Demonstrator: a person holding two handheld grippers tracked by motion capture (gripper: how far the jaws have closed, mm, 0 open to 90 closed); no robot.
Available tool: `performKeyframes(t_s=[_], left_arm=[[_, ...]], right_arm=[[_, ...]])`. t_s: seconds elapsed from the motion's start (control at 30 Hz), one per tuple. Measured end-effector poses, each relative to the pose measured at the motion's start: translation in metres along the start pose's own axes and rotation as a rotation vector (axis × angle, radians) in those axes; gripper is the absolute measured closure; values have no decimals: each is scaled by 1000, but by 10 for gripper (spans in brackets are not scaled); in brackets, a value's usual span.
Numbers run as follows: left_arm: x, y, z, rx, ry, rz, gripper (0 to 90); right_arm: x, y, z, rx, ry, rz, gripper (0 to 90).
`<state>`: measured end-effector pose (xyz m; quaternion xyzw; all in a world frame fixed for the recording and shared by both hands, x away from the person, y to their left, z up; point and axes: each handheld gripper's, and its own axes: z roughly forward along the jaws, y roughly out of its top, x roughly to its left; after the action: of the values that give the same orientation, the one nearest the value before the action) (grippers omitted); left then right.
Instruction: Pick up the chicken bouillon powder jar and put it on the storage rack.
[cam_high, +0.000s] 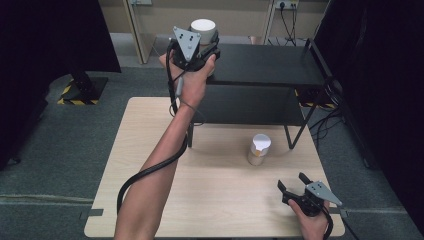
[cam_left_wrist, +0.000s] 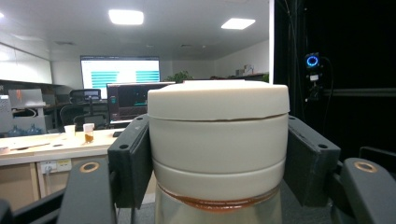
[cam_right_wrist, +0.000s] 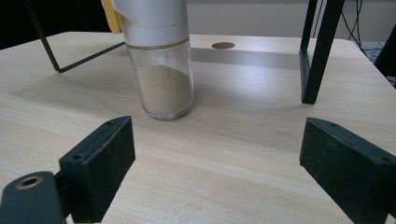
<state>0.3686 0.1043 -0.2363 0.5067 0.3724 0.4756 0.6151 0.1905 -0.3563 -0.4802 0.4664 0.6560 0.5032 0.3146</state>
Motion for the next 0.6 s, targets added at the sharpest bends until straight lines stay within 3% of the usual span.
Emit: performKeyframes(t_s=[0.47, 0.6], left_arm=[[5, -4, -4, -13, -11, -19, 328], [4, -4, -8, -11, -7, -19, 189]], right_arm=[[0, 0, 0, 2, 1, -3, 105], [0, 0, 0, 1, 0, -2, 105]])
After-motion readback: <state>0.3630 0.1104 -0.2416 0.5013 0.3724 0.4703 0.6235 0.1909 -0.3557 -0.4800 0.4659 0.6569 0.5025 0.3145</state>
